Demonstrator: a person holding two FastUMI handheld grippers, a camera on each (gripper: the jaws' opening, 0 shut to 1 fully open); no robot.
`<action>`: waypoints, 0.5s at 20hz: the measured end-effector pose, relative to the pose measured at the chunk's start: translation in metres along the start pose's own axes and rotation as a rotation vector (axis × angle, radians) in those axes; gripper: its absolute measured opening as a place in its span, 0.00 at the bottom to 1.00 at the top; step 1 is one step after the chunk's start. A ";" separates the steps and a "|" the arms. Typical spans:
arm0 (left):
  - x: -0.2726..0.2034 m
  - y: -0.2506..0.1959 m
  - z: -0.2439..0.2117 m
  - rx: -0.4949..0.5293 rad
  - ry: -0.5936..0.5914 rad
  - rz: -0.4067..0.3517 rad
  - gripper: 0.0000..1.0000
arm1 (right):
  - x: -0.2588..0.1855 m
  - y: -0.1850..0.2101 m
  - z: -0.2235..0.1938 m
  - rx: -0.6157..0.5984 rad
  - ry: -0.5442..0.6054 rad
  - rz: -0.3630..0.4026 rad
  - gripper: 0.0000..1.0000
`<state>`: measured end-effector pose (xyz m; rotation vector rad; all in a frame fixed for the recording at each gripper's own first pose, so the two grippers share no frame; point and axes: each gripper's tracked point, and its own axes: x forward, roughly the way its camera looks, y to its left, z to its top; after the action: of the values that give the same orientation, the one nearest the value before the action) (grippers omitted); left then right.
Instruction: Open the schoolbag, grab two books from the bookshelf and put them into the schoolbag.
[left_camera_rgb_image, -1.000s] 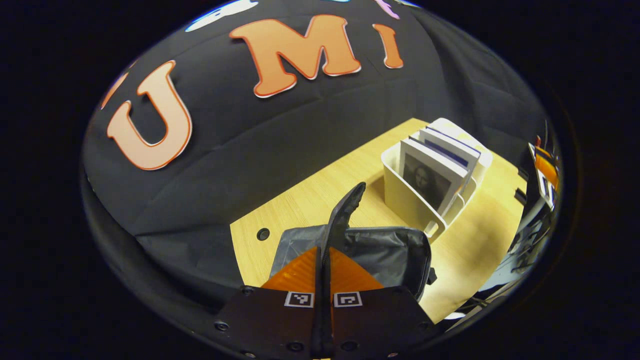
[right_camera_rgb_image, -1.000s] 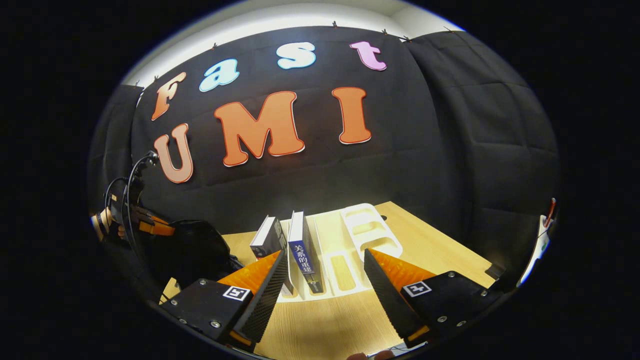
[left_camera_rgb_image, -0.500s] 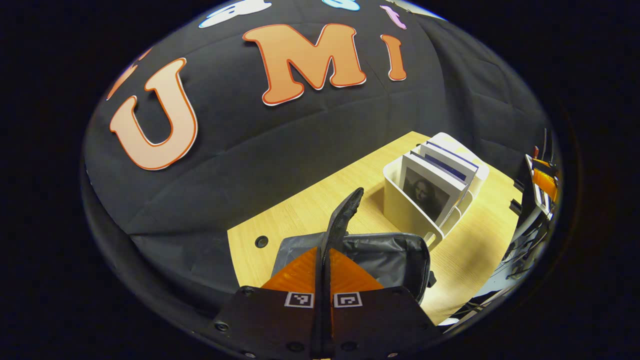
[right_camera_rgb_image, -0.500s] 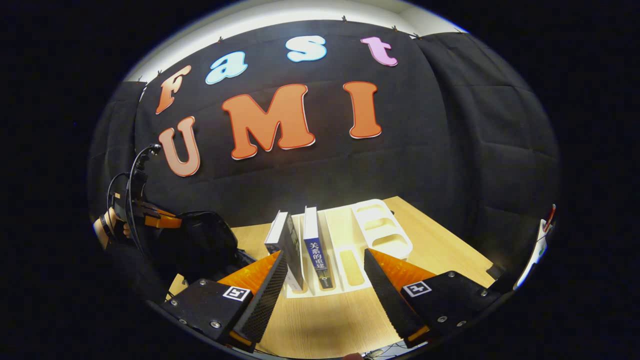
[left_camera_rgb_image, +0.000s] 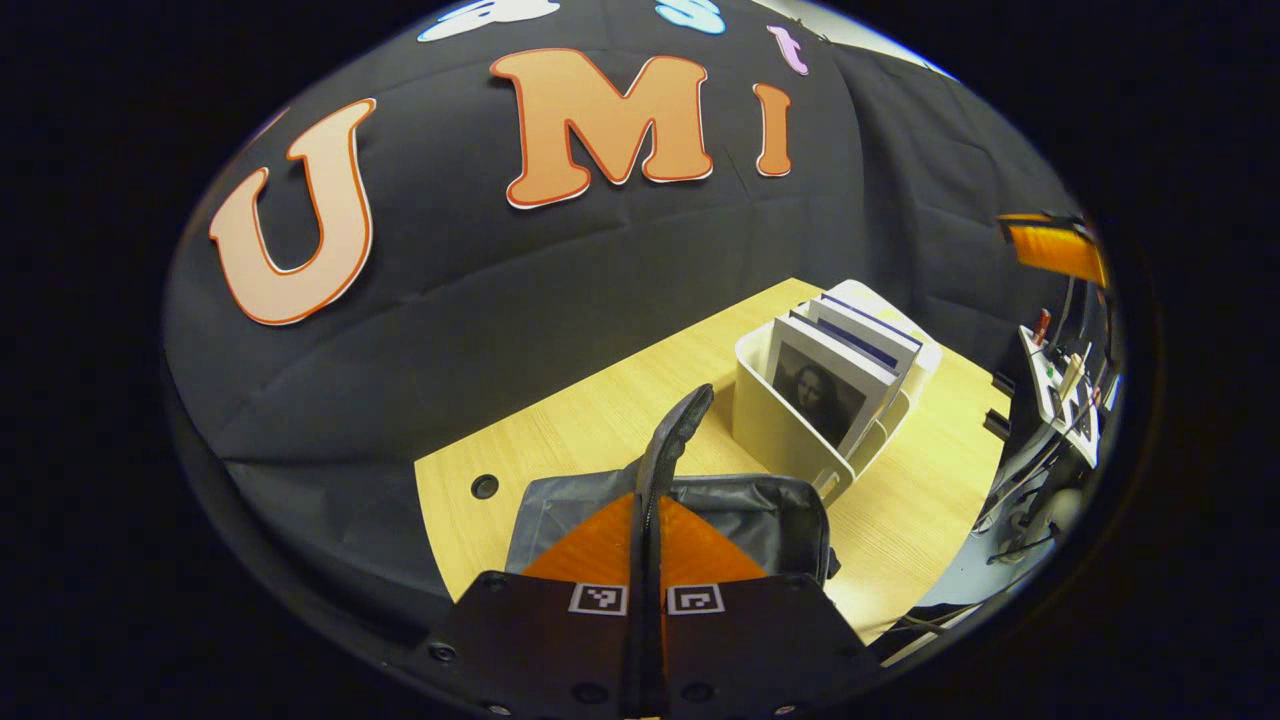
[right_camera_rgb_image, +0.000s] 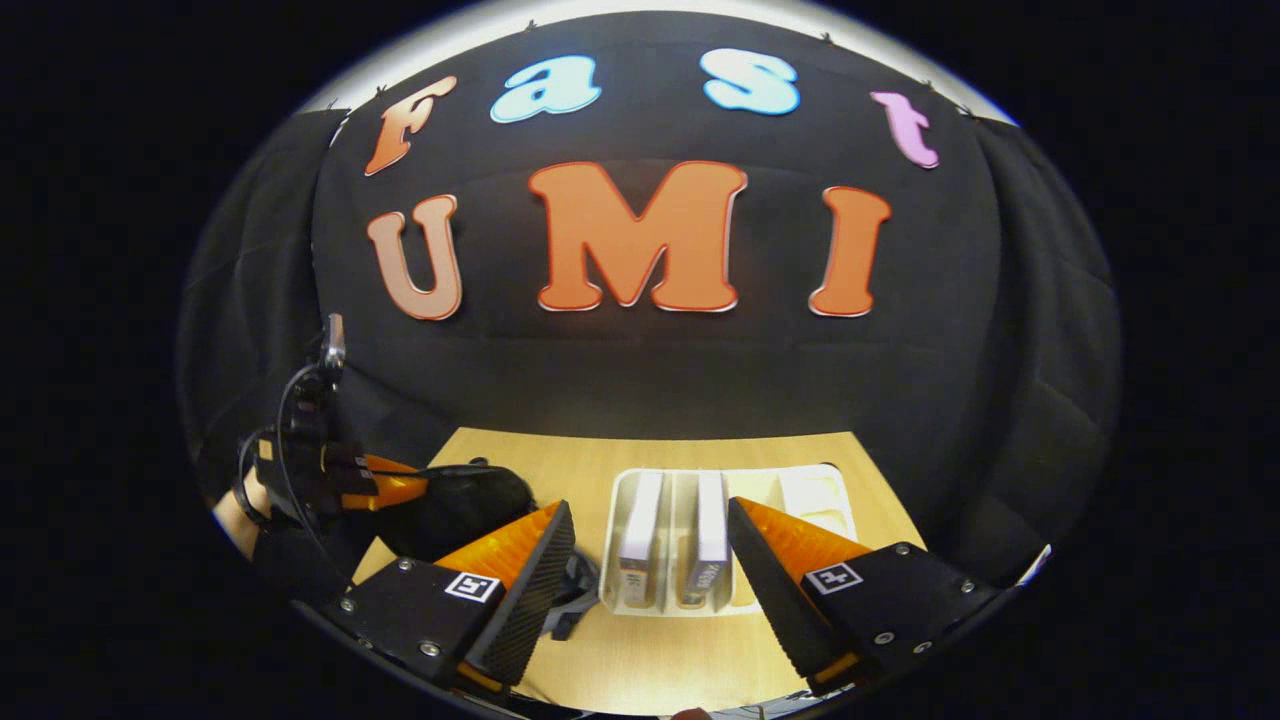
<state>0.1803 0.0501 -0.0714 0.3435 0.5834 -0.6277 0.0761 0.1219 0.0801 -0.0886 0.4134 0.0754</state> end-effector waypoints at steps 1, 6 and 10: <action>0.000 -0.001 -0.001 0.000 -0.003 -0.002 0.01 | 0.015 0.006 0.003 -0.040 0.060 0.006 0.95; -0.001 0.006 -0.007 -0.023 -0.024 -0.006 0.01 | 0.089 0.028 -0.021 -0.014 0.393 0.040 0.96; -0.001 0.011 -0.012 -0.060 -0.029 -0.018 0.00 | 0.146 0.020 -0.046 0.098 0.574 0.006 0.96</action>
<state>0.1819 0.0644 -0.0789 0.2729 0.5763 -0.6302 0.1897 0.1454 -0.0222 -0.0106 0.9897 0.0344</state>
